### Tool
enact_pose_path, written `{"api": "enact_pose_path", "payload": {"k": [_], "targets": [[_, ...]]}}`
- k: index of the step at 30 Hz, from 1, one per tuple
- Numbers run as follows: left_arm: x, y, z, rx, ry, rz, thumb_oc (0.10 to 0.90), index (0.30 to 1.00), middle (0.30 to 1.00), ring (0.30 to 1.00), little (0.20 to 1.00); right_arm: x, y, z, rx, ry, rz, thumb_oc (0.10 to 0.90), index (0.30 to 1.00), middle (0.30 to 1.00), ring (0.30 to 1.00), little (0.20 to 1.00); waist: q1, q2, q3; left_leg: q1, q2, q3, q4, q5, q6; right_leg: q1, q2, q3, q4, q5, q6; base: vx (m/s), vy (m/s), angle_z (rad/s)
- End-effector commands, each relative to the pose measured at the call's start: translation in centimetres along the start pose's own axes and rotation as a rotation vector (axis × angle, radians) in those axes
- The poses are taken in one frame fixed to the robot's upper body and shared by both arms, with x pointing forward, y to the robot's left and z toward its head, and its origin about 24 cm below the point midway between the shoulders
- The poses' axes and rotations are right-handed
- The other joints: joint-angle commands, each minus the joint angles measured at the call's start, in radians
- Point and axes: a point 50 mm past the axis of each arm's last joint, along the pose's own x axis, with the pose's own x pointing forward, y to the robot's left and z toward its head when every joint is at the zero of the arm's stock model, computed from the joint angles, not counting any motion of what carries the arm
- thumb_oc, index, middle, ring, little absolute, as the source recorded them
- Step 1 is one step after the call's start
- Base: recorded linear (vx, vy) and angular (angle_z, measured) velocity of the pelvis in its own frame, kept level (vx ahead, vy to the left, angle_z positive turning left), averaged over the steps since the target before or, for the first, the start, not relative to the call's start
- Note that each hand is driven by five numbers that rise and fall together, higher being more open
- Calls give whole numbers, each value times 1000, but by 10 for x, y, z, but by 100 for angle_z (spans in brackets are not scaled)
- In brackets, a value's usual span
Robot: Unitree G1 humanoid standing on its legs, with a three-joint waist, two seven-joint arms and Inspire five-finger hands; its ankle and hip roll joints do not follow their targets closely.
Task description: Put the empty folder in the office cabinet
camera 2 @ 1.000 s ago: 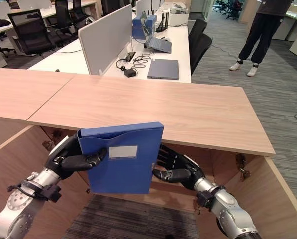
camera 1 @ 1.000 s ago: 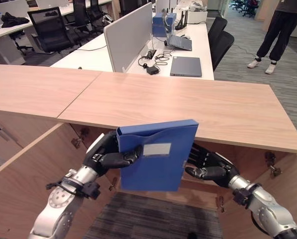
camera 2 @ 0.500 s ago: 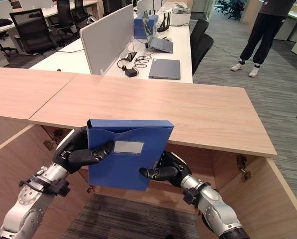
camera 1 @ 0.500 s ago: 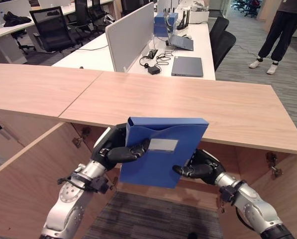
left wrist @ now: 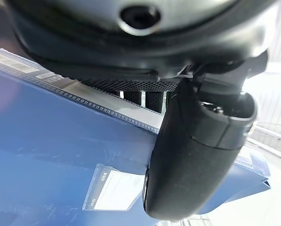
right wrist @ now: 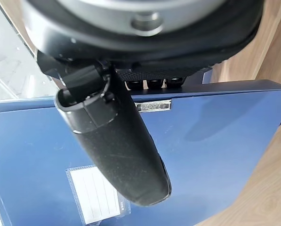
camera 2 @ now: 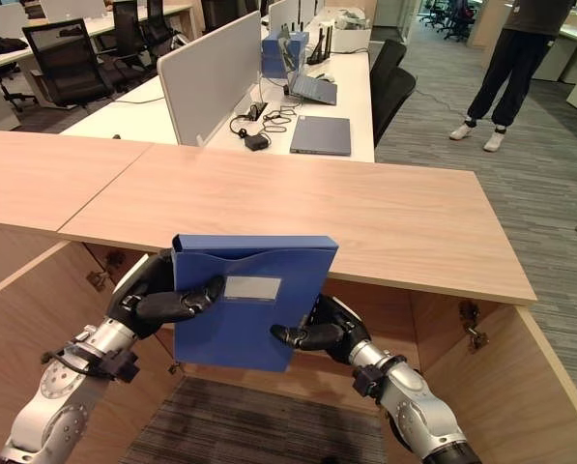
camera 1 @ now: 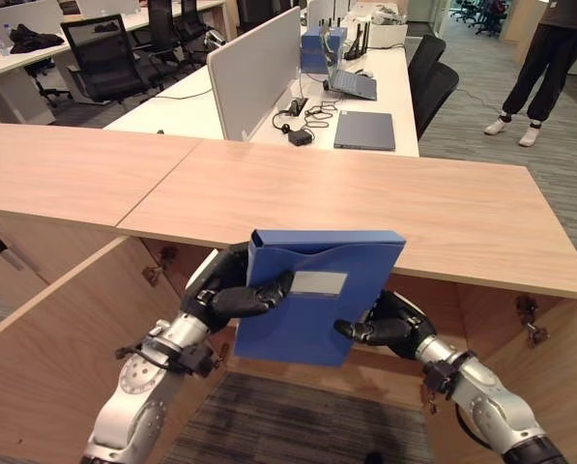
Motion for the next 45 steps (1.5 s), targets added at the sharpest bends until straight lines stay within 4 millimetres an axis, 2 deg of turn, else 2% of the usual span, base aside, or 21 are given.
{"api": "enact_pose_path", "payload": {"k": [1,3,5,9,10,13,19,28,36,45], "targets": [[38,-56,32,-243,-233,-322,400,300,300,300,300,56,104,80,104,-436,525,800,900,900,900,900,-4,-5,2,35,27,-7,-2,-47,-30,118,-57,4,49,-185,74,0,0,0],[38,-55,31,-256,-226,-320,400,300,300,300,300,57,106,82,126,-457,531,800,900,900,900,900,-4,-5,2,34,26,-7,-2,-47,-29,118,-57,5,49,-185,74,0,0,0],[38,-52,23,-314,-192,-315,400,300,300,300,300,56,118,90,189,-530,576,800,900,900,900,900,-4,0,1,33,26,-7,-2,-45,-29,115,-57,8,48,-183,75,0,0,0],[39,-52,22,-335,-187,-337,400,300,300,300,300,57,132,93,226,-548,640,800,900,900,900,900,-5,2,1,31,25,-6,-2,-43,-29,113,-57,11,49,-181,74,0,0,0],[42,-55,25,-350,-193,-368,400,300,300,300,300,57,140,94,221,-543,674,800,900,900,900,900,-6,3,1,31,25,-7,-2,-43,-29,111,-57,11,50,-181,74,0,0,0],[43,-62,30,-362,-195,-429,400,300,300,300,300,56,145,94,205,-530,703,800,900,900,900,900,-7,3,1,29,24,-7,-2,-43,-29,108,-57,10,51,-180,75,0,0,0],[43,-79,42,-384,-185,-592,400,300,300,300,300,59,146,90,224,-502,717,800,900,900,900,900,-4,2,1,27,24,1,-2,-40,-28,104,-56,9,42,-168,80,0,0,0],[48,-86,54,-345,-205,-674,400,300,300,300,300,57,169,100,207,-515,836,800,900,900,900,900,-7,0,-1,25,23,-1,-2,-37,-30,108,-55,9,36,-166,79,-2,0,-2],[51,-83,64,-209,-164,-746,400,300,300,300,300,56,176,81,108,-338,925,800,900,900,900,900,-3,-1,-3,26,22,-1,-2,-36,-32,107,-55,6,38,-163,79,0,0,0],[55,-87,68,-176,-162,-791,400,300,300,300,300,61,183,77,73,-269,969,800,900,900,900,900,6,-4,-2,23,25,5,-2,-30,-34,107,-50,-1,30,-161,80,0,0,0]]}}
